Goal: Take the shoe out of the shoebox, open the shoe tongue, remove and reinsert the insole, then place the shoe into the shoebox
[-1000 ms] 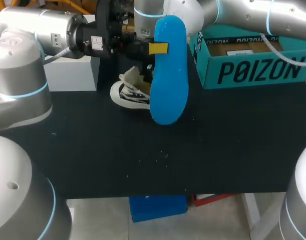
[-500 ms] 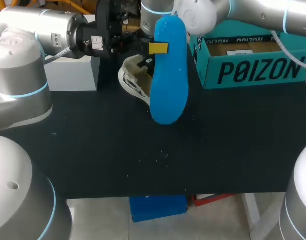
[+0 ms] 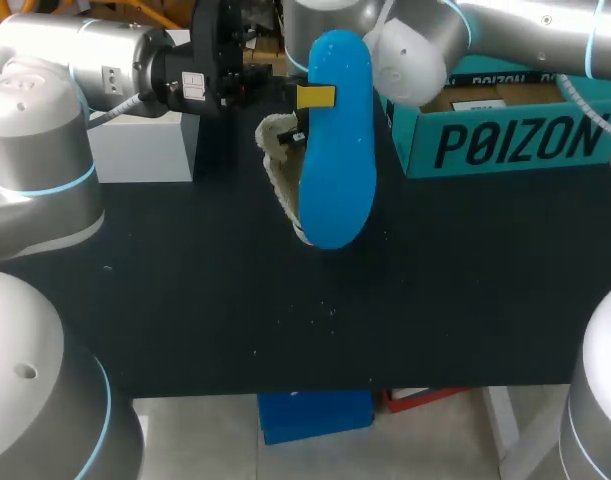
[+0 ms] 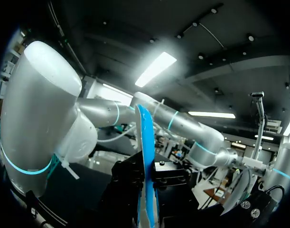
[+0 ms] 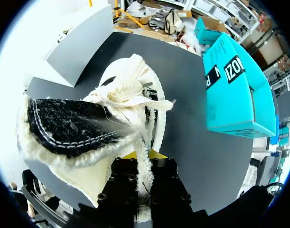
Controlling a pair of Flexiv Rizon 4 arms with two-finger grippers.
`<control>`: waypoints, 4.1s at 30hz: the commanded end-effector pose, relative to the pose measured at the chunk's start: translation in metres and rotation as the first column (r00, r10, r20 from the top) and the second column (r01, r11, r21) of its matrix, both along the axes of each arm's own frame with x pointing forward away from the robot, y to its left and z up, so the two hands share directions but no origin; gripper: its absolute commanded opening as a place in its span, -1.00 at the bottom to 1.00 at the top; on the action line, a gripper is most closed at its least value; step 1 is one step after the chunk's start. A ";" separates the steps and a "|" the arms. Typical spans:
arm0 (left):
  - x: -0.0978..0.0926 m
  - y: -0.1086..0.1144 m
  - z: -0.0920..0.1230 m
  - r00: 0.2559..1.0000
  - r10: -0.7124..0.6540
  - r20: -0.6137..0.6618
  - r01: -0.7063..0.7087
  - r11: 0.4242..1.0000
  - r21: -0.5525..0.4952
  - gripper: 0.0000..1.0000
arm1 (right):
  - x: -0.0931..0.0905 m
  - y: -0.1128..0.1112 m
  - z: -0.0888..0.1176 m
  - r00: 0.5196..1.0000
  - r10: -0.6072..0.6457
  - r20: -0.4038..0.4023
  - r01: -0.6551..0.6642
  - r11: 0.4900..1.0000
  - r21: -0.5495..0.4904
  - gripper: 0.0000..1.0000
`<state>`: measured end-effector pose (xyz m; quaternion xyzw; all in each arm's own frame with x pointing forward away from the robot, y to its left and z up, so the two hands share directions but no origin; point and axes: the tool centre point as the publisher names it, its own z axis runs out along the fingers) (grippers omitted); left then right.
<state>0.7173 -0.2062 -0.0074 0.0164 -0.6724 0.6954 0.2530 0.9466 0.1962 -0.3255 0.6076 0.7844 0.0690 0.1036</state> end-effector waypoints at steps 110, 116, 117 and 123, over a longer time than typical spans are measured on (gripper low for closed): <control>-0.101 -0.012 -0.164 0.438 0.111 0.892 0.104 0.979 -0.173 -1.00 | -0.052 -0.025 0.053 0.978 0.008 -0.210 0.200 0.267 0.943 1.00; -0.119 -0.009 -0.176 0.201 0.107 0.974 0.136 0.981 -0.136 -1.00 | -0.052 -0.025 0.053 0.978 0.008 -0.210 0.200 0.267 0.943 1.00; -0.122 -0.006 -0.180 0.136 0.115 0.984 0.132 0.982 -0.133 -1.00 | -0.052 -0.025 0.053 0.978 0.008 -0.210 0.200 0.267 0.943 1.00; -0.124 0.001 -0.190 0.079 0.056 0.995 0.056 0.997 -0.061 -1.00 | -0.052 -0.025 0.053 0.978 0.008 -0.210 0.200 0.267 0.943 1.00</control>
